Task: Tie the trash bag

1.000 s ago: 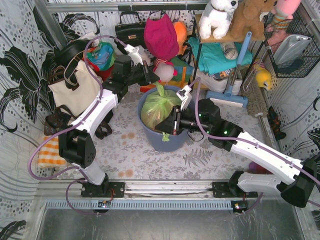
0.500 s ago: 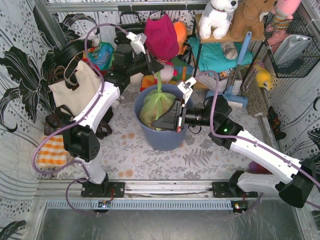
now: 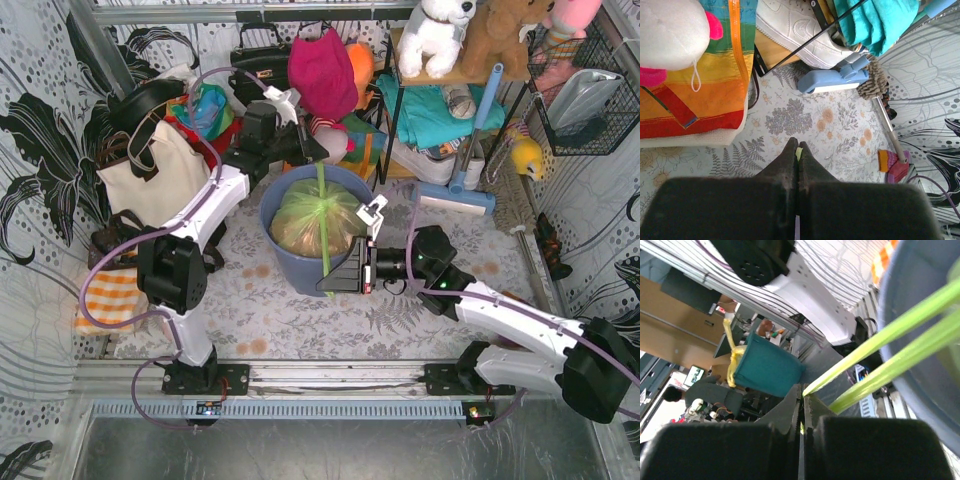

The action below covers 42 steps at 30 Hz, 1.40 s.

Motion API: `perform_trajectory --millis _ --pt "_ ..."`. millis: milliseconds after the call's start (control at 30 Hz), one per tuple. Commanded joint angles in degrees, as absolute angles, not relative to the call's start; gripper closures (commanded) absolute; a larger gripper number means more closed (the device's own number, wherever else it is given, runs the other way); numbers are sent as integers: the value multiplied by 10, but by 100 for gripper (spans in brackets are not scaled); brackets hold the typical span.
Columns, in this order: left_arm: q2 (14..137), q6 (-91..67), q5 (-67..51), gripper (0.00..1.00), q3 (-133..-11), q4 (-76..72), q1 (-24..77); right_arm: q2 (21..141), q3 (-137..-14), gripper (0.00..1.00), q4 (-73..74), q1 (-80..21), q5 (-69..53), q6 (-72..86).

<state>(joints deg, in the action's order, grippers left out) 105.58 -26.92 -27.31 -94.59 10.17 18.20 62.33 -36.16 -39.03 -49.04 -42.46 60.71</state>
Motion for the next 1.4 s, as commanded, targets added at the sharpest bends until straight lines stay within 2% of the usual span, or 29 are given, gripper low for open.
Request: perform_trajectory --millis 0,133,267,333,533,733,933,1167,1367 --pt "1088 -240 -140 100 -957 96 145 599 -408 100 -470 -512 -577 648" --pt "1088 -232 -135 100 -1010 123 141 604 -470 100 -460 -512 -591 644" --pt "1063 -243 -167 100 -1046 103 141 603 -556 100 -359 -512 -536 560" --pt "1051 -260 -183 100 -1050 81 141 616 -571 100 -395 -513 -542 571" --pt "1069 -254 -170 100 -1057 107 141 617 -485 100 -500 -514 -553 647" --pt "1098 -238 -131 100 -995 107 141 589 -373 100 -578 -520 -564 702" --pt "1067 -265 -184 100 -950 46 141 577 -421 100 -487 -520 -533 633" --pt "973 -299 -271 100 -956 -31 149 621 -541 100 -419 -520 -405 536" --pt "937 -322 -369 100 -1010 -45 187 648 -650 100 -302 -520 -191 411"
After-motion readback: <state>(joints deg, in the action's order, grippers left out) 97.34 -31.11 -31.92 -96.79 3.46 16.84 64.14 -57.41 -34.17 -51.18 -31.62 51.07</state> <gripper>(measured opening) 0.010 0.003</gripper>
